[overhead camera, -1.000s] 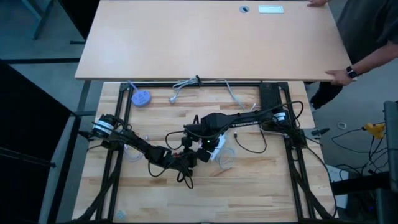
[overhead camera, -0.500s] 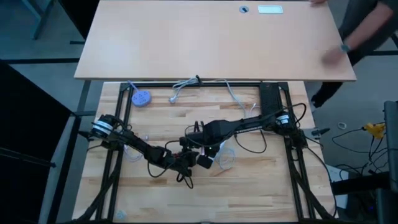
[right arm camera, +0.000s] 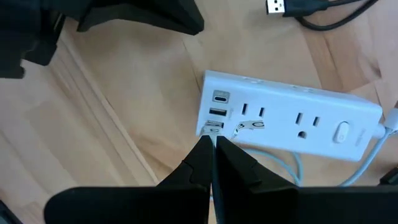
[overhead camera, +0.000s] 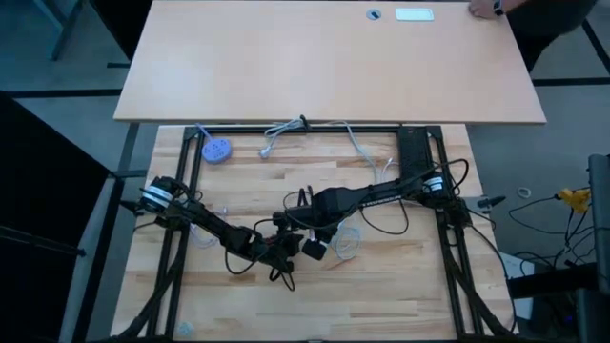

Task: Insert USB
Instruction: Insert the blue charger cable into the white outlet extension, then insert the black charger cable into the white charger adapter

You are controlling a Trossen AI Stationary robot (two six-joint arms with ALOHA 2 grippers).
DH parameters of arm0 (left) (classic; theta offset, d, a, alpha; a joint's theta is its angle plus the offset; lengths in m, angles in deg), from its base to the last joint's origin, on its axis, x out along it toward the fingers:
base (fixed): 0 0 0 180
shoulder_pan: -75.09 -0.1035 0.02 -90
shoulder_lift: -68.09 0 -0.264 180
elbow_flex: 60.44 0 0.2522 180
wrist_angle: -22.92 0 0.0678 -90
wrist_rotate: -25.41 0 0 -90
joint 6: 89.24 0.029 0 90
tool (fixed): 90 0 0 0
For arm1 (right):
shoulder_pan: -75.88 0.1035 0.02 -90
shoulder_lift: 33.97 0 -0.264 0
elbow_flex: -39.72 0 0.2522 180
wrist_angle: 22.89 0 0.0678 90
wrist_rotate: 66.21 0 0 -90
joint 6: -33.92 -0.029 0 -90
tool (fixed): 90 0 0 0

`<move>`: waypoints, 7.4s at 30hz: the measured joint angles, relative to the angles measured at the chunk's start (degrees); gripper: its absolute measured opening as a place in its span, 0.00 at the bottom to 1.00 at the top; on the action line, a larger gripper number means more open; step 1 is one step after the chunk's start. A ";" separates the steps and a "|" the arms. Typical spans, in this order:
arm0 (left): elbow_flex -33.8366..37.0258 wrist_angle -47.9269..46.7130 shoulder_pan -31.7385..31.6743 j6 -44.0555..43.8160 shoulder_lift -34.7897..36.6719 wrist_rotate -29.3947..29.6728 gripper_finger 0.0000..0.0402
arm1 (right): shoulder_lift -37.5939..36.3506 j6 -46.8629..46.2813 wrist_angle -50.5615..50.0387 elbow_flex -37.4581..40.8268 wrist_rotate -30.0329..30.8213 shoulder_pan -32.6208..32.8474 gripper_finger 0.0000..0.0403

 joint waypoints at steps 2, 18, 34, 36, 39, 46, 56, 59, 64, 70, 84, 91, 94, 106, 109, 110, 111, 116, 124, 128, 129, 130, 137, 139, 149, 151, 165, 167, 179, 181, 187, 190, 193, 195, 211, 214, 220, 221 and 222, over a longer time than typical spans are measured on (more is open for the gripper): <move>0.02 -0.06 0.16 -0.04 0.00 0.00 0.00 | 0.00 -0.25 0.31 0.33 0.24 0.00 0.00; 0.02 -0.54 0.49 -0.56 0.00 -0.04 0.00 | 0.00 -3.09 0.72 1.23 0.28 0.43 0.00; 0.02 -0.63 0.49 -0.64 0.00 -0.07 0.00 | 0.02 -4.10 1.31 0.33 -0.72 0.98 0.00; 0.04 -0.67 0.49 -0.80 0.00 -0.07 0.00 | 0.07 -3.92 1.32 0.33 -0.71 1.01 0.00; 0.04 -0.67 0.49 -0.82 -0.02 -0.07 0.00 | 0.09 -3.94 1.34 0.33 -0.70 0.98 0.00; 0.02 -0.69 0.49 -0.82 -0.02 -0.07 0.00 | 0.09 -4.80 1.46 0.90 -0.71 0.85 0.00; 0.00 -0.71 0.49 -0.84 -0.06 -0.07 0.00 | 0.09 -5.55 3.04 2.01 -0.68 0.83 0.00; -0.02 -0.69 0.50 -0.84 -0.06 -0.07 0.00 | 0.09 -5.63 3.06 2.01 -0.68 0.61 0.00; -0.02 -0.69 0.51 -0.84 -0.07 -0.07 0.00 | 0.09 -6.08 3.05 2.01 -0.68 0.27 0.00; -0.02 0.20 0.51 0.13 -0.11 -0.09 0.00 | 0.09 -6.37 3.13 2.01 -0.73 0.22 0.00; -2.12 3.64 0.27 5.93 -2.78 -0.52 0.00 | 0.09 -6.30 4.82 1.99 -2.01 0.20 0.00; -3.80 4.09 0.25 5.89 -4.17 -0.68 0.00 | 0.28 -6.21 4.26 1.99 -1.79 0.11 0.00; -3.80 4.10 0.23 5.69 -4.17 -0.68 0.00 | 0.28 -5.94 3.84 1.99 -1.79 0.09 0.00; -3.80 3.81 0.23 5.17 -4.24 -0.66 0.00 | 0.27 -5.64 5.64 6.16 -3.47 1.27 0.00; -3.80 3.59 0.23 5.12 -4.19 -0.55 0.00 | 0.27 -5.58 6.73 6.98 -3.95 1.33 0.00; -3.80 3.45 0.29 5.12 -4.05 -0.55 0.00 | 0.28 -5.15 6.83 6.98 -3.92 1.33 0.00; -3.80 3.12 0.36 5.12 -3.92 -0.52 0.00 | 0.28 -4.72 6.93 7.00 -3.79 1.33 0.00; -3.89 -1.19 1.08 4.94 -2.29 -0.36 0.00 | -0.87 -2.47 7.32 7.13 -3.36 1.33 0.00; -3.56 -11.31 2.11 2.85 1.86 -0.44 0.00 | -5.02 5.83 7.79 7.13 -3.26 -0.08 0.19; -3.56 -15.68 2.08 -3.33 4.26 -0.68 0.00 | -5.09 10.35 8.40 7.13 -3.66 -2.53 0.33; -3.56 -16.40 2.08 -5.11 4.75 -0.67 0.00 | -5.16 12.22 8.70 7.13 -3.69 -3.16 0.36; -3.56 -17.20 2.08 -6.82 5.29 -0.70 0.00 | -5.18 14.72 9.49 7.13 -3.63 -3.82 0.39; -1.14 -24.83 2.06 -19.04 9.43 -0.83 0.00 | -5.11 44.04 18.58 7.41 -2.12 -7.30 0.48; -0.32 -25.62 2.06 -22.79 10.42 -0.78 0.00 | -5.11 51.85 20.92 7.86 -0.23 -7.82 0.48; 0.50 -30.00 2.37 -34.54 11.17 -3.30 0.00 | -5.07 70.14 25.78 14.46 -1.27 -10.96 0.43; 0.50 -30.39 2.37 -34.91 11.17 -3.30 0.00 | -5.07 71.38 26.26 17.10 -2.05 -11.59 0.42; 0.92 -30.59 1.60 -34.26 11.35 -1.79 0.00 | 0.11 70.88 32.80 21.18 -2.21 -12.32 0.35; 0.92 -30.65 1.63 -34.28 11.37 -2.03 0.00 | 0.85 70.27 32.56 21.03 -2.37 -12.46 0.34; 0.92 -33.09 1.84 -35.33 12.59 -3.56 0.00 | -0.56 65.33 26.95 15.38 -1.84 -12.48 0.03; 0.92 -32.65 1.84 -35.34 12.76 -3.41 0.00 | -1.20 64.57 24.68 12.71 -1.83 -12.50 0.04; 0.26 -31.39 1.84 -36.67 12.90 2.61 0.00 | -2.38 61.58 21.20 5.36 -2.15 -12.44 0.03; -0.61 -30.95 1.84 -38.45 12.95 7.15 0.00 | -3.29 60.76 19.29 2.11 -2.21 -12.44 0.01; -1.67 -31.09 1.86 -37.94 13.07 10.35 0.00 | -3.64 59.67 16.61 -0.61 -2.19 -12.41 0.01; -2.45 -32.40 1.87 -35.89 13.32 10.51 0.00 | -3.97 59.35 13.48 -2.58 -1.95 -12.41 0.01; -6.16 -41.54 1.78 -25.34 23.23 23.74 0.17 | -6.07 63.37 -1.87 -9.96 7.76 -6.86 0.00; -6.12 -36.98 1.80 -23.96 23.30 23.55 0.22 | -6.73 62.33 -0.41 -10.01 7.93 -6.43 0.00; -6.10 -28.28 1.84 -21.22 22.88 23.55 0.29 | -8.14 61.93 0.64 -10.02 8.93 -6.12 0.00; -6.10 -27.36 1.84 -20.84 22.88 23.57 0.30 | -8.41 61.93 0.60 -10.02 9.17 -6.10 0.00; -6.10 -26.70 1.84 -20.67 22.88 23.71 0.31 | -8.59 61.93 0.60 -10.01 9.70 -5.93 0.00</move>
